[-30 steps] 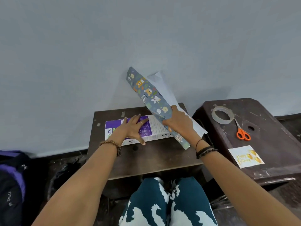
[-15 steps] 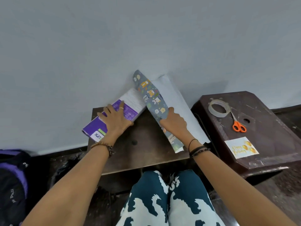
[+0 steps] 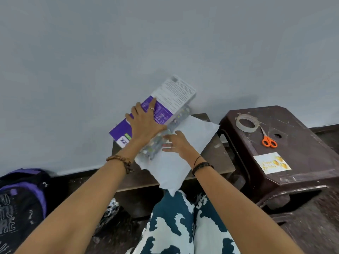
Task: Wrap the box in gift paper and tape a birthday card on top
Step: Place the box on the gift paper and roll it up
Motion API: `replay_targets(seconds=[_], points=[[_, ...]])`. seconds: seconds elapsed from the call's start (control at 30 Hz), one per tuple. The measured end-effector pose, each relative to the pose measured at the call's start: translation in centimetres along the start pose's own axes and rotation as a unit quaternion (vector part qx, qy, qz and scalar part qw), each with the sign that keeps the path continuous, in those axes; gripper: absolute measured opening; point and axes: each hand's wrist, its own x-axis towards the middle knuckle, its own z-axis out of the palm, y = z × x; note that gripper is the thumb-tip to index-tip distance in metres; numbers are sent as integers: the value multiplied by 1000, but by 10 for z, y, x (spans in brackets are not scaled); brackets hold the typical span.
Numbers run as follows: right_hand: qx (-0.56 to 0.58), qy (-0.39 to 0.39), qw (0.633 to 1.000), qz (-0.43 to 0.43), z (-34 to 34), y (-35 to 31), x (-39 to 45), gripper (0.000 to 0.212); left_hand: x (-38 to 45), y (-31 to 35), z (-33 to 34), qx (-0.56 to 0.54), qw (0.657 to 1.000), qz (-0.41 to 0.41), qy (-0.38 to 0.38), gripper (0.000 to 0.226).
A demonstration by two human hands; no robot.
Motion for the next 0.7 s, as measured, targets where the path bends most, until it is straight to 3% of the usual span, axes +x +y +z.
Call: replay_targets(seconds=[0.07,0.2,0.3,0.4,0.53,0.6,0.7], points=[[57,17,998,-13,-10,0,0,25,-5,12,7,10,1000,12,-9,102],[256,-4,966,-23,-41,-4,6,54,-8,33,15,13,999,-11,-34,98],[194,1,980,-36,-53,-7,6,51,-17,46,25,15,997,-22,-74,96],[129,75,988,-43,-56,-6,10,55,-30,57,39,-22,995,-24,-99,95],[155,170,970,-71,-66,-7,14,63,-43,63,53,-10,992,17,-123,96],[200,223,949,-97,-72,-11,17,70,-55,63,59,34,995,69,-60,95],[239,258,923,-155,-79,-18,18,66,-71,58,75,13,992,121,33,74]])
